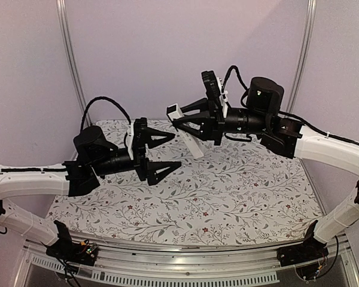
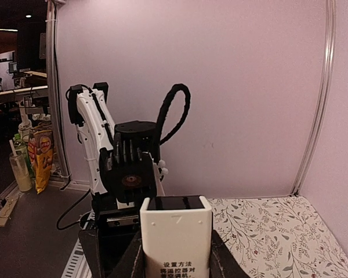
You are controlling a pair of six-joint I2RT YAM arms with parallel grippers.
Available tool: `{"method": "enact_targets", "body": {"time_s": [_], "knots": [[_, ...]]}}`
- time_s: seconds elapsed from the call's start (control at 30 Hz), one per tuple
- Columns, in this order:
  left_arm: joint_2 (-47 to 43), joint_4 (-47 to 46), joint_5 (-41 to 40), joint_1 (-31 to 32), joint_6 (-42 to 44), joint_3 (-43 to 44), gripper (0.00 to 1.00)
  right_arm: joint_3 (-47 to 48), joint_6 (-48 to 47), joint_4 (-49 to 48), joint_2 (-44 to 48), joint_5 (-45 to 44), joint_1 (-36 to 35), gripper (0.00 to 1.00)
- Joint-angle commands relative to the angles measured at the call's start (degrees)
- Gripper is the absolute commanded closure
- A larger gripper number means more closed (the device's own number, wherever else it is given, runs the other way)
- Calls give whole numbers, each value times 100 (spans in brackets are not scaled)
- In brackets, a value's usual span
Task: Load the batteries into the remote control
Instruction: Pass from the right arm to the left, then load the remote control at the center of the board.
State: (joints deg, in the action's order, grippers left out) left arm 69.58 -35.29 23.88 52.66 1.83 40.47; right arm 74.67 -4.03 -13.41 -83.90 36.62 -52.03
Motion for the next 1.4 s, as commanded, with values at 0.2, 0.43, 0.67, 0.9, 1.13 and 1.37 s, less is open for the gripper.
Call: {"method": "enact_targets", "body": {"time_s": [0.2,0.43,0.67,0.9,1.13,1.37], "knots": [[915,-848,308,170,-629,928,43,-378,1052,-1042,278,332,-9,87],[1259,-573,445,266,-799,1277,69,-650,966,-1167,485,182,-5,87],[1146,-381,65,280,-1000,1277,100,-742,1008,-1073,569,-186,-7,58],[1036,2502,-1919,140,-1303,1831,100,-818,1057,151,964,-2644,189,1],[2009,6238,-2764,-531,-2156,2605,100,-823,1828,1964,1109,-4938,854,1],[2878,7001,-2556,-1242,-2510,2738,100,-1103,1911,2608,1127,-6035,870,1]]}}
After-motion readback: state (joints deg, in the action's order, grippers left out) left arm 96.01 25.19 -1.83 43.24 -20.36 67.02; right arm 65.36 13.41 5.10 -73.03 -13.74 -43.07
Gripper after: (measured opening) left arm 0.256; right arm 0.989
